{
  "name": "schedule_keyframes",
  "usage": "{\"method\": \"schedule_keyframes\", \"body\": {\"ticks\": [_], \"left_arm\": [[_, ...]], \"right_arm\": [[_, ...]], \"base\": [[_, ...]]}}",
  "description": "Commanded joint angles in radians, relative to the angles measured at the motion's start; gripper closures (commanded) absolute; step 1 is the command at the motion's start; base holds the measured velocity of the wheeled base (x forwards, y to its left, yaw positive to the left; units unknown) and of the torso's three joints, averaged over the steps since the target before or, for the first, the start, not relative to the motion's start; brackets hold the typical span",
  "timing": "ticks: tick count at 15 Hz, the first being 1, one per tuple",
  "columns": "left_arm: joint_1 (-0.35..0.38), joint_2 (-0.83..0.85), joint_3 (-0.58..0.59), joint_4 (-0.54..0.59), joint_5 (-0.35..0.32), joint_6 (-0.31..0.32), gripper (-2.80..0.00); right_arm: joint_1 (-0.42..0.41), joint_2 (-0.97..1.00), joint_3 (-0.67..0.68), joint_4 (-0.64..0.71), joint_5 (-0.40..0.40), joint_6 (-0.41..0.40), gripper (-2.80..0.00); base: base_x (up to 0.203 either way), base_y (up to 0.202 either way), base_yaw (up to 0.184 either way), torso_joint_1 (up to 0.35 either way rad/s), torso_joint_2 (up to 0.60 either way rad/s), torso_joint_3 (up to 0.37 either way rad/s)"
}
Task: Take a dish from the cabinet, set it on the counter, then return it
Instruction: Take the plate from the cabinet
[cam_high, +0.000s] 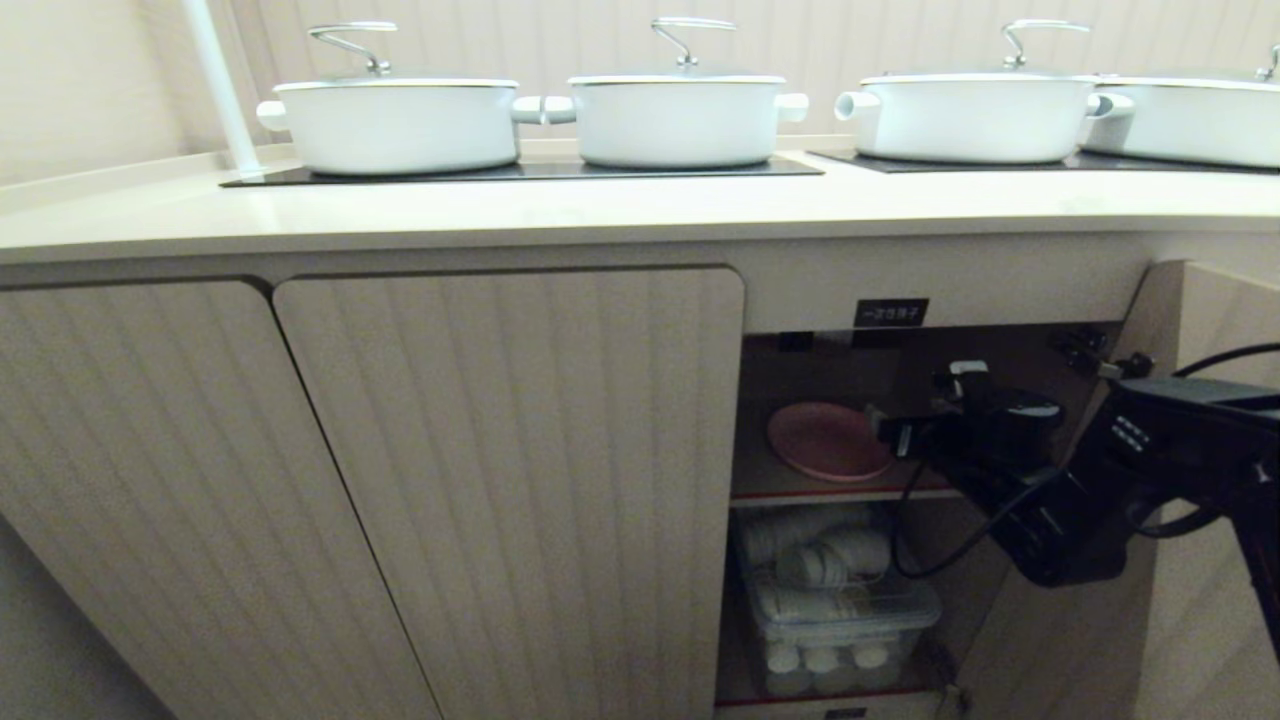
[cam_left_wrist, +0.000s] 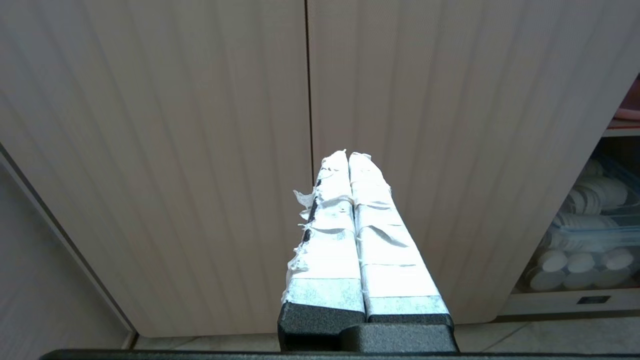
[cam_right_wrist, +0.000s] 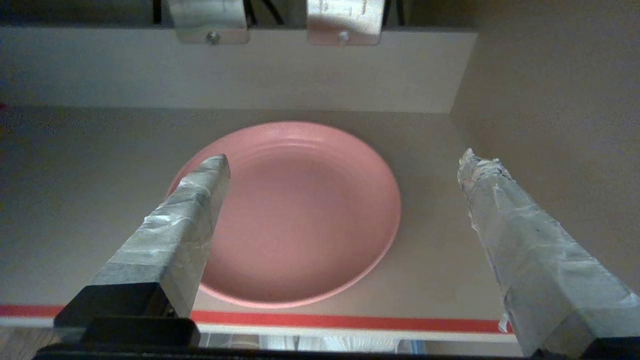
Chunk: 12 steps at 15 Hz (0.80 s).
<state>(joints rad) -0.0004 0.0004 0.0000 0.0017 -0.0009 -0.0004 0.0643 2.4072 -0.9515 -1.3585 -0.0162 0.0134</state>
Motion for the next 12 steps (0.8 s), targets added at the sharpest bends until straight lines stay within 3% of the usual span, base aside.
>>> {"method": "schedule_keyframes", "body": {"ticks": [1, 7, 12], "left_arm": [[0.0, 0.0, 0.0, 0.0, 0.0, -0.001, 0.0], [0.0, 0.0, 0.0, 0.0, -0.001, 0.0, 0.0], [0.0, 0.0, 0.0, 0.0, 0.001, 0.0, 0.0]], "right_arm": [[-0.005, 0.001, -0.011, -0.007, -0.001, -0.001, -2.8], [-0.032, 0.041, -0.064, 0.019, 0.002, 0.003, -2.8], [-0.032, 0.056, -0.165, 0.14, 0.004, 0.003, -2.8]], "base": [[0.0, 0.0, 0.0, 0.0, 0.0, 0.0], [0.0, 0.0, 0.0, 0.0, 0.0, 0.0], [0.0, 0.0, 0.0, 0.0, 0.0, 0.0]]}}
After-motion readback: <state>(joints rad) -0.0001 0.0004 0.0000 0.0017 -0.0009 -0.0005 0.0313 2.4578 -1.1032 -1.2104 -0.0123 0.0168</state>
